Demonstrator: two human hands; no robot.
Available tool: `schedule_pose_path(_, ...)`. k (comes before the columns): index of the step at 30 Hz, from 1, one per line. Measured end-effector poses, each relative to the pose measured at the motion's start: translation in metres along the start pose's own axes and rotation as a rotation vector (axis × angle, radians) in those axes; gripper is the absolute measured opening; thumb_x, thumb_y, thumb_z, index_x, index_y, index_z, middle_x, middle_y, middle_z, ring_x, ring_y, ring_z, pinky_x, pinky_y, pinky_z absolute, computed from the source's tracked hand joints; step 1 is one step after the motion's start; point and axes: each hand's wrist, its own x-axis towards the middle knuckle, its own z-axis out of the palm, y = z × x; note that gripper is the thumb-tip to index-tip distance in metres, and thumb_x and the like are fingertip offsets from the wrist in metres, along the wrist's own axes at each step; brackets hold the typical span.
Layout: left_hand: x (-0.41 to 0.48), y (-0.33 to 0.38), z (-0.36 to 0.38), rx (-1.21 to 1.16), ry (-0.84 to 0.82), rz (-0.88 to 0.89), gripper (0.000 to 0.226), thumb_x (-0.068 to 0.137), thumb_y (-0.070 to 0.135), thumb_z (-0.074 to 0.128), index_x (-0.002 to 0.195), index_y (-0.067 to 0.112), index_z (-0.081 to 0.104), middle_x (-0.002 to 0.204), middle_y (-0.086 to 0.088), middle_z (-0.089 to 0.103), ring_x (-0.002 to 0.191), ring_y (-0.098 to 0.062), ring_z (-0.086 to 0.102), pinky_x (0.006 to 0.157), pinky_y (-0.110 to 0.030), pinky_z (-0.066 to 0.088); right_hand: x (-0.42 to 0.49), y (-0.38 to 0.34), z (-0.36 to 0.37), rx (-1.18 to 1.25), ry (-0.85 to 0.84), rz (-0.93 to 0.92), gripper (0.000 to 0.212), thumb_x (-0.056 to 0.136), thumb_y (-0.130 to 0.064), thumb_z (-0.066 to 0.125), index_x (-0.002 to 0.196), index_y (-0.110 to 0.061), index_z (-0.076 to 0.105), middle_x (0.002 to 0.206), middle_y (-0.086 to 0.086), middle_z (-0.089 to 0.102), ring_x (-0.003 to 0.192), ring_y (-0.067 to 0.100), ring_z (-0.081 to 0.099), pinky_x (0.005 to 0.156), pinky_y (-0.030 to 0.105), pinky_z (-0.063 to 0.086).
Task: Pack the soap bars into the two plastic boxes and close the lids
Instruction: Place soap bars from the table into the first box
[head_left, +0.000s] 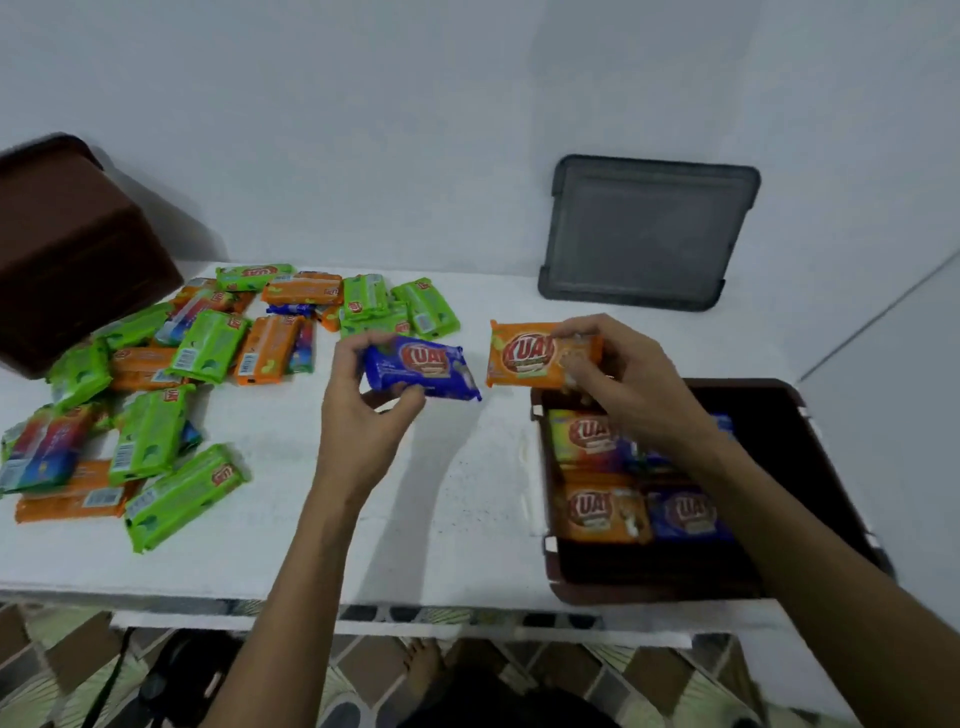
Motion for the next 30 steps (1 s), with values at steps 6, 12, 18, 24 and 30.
schedule_pose_path(6,-0.033,0.007,0.059,-0.18,-0.106,-0.052,0.058,0.074,0.0,0.069,0.124,0.021,0.048,0.123,0.0,0.058,0.108,-0.021,0.063,0.086,-0.044,0.057,-0.073,0.02,-0.067,0.103,-0.167,0.189,0.024,0.095,-0.014,0.058,0.117,-0.024,0.06,0.116,-0.004,0.063,0.101,0.01,0.067,0.076,0.03,0.06)
schedule_pose_path(12,-0.062,-0.001,0.095,-0.17,-0.136,-0.114,0.058,0.085,-0.012,0.06,0.13,0.022,0.046,0.126,0.0,0.054,0.111,-0.015,0.061,0.075,-0.026,0.058,-0.109,0.049,-0.07,0.23,-0.35,0.319,0.029,0.096,-0.004,0.053,0.123,-0.012,0.061,0.117,-0.003,0.064,0.109,0.009,0.065,0.086,0.033,0.058)
schedule_pose_path(18,-0.069,0.0,0.104,-0.127,-0.097,-0.113,0.056,0.088,-0.01,0.059,0.129,0.025,0.045,0.119,0.01,0.054,0.106,-0.008,0.061,0.073,-0.021,0.057,-0.096,0.083,-0.042,0.231,-0.433,0.498,0.034,0.093,0.001,0.057,0.122,-0.016,0.059,0.129,0.008,0.059,0.109,0.021,0.065,0.086,0.04,0.059)
schedule_pose_path(24,-0.067,0.004,0.104,-0.047,-0.139,-0.094,0.056,0.088,-0.008,0.06,0.128,0.028,0.045,0.124,0.01,0.053,0.11,-0.007,0.059,0.073,-0.021,0.057,-0.086,0.081,-0.032,-0.564,-0.446,0.228,0.026,0.095,-0.02,0.059,0.121,-0.025,0.056,0.117,0.008,0.061,0.083,0.02,0.068,0.073,0.037,0.06)
schedule_pose_path(30,-0.07,0.011,0.11,-0.08,-0.247,-0.087,0.055,0.088,-0.004,0.061,0.129,0.03,0.045,0.134,0.004,0.051,0.118,-0.012,0.056,0.077,-0.024,0.057,-0.08,0.058,-0.059,0.101,-0.092,0.244,0.014,0.097,-0.026,0.056,0.11,-0.023,0.055,0.086,0.009,0.07,0.069,0.022,0.069,0.057,0.034,0.055)
